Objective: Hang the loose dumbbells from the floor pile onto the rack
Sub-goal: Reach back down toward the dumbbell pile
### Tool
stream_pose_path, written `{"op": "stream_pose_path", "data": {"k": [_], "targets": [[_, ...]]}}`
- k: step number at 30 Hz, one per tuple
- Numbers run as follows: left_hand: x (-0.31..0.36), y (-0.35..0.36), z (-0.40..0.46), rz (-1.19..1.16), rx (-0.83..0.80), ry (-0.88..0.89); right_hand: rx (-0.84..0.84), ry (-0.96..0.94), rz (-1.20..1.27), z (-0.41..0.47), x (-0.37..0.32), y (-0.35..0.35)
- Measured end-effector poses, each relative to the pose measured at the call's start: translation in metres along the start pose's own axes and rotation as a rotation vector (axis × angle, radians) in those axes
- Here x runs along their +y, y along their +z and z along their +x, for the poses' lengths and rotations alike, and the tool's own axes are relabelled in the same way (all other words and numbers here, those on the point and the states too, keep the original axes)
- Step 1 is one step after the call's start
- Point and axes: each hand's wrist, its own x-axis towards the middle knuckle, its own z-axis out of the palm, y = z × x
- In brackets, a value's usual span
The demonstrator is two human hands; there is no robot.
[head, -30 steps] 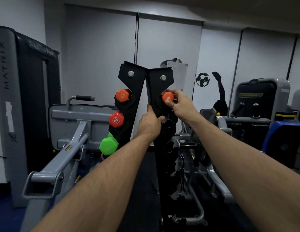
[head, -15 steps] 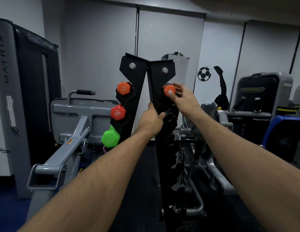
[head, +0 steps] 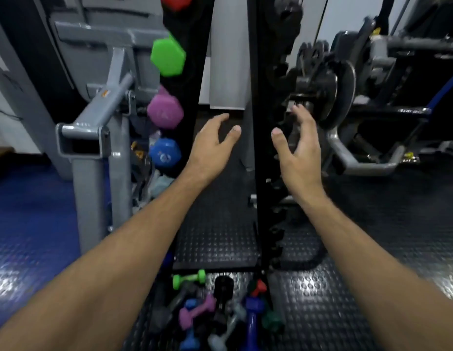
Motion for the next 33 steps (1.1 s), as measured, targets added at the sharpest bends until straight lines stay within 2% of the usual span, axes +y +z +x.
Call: {"op": "stream_pose_path", "data": {"k": [4, 11, 16, 21, 24, 29, 33], "targets": [[-0.077, 0.019, -0.080, -0.029, -0.099, -0.216, -0.152, 0.252, 0.016, -0.100, 0.051, 0.022], [-0.202, 0.046, -0.209, -0.020, -0.229, -0.651, -0.566, 0.780, -0.026, -0.244, 0.131, 0.060], [-0.272, 0.069, -0.279, 0.005, -0.294, -0.909, -0.643, 1.039, -0.193, -0.314, 0.204, 0.076], [-0.336, 0.115, -0.316, 0.073, -0.435, -0.992, -0.689, 1.104, -0.414, -0.336, 0.286, 0.084], [-0.369, 0.151, -0.329, 0.154, -0.557, -0.934, -0.754, 1.075, -0.515, -0.342, 0.324, 0.093], [-0.417, 0.206, -0.343, 0.481, -0.876, -0.769, -0.831, 0.988, -0.556, -0.355, 0.379, 0.117], [-0.441, 0.230, -0.355, 0.567, -0.966, -0.770, -0.890, 0.988, -0.568, -0.362, 0.414, 0.129]]}}
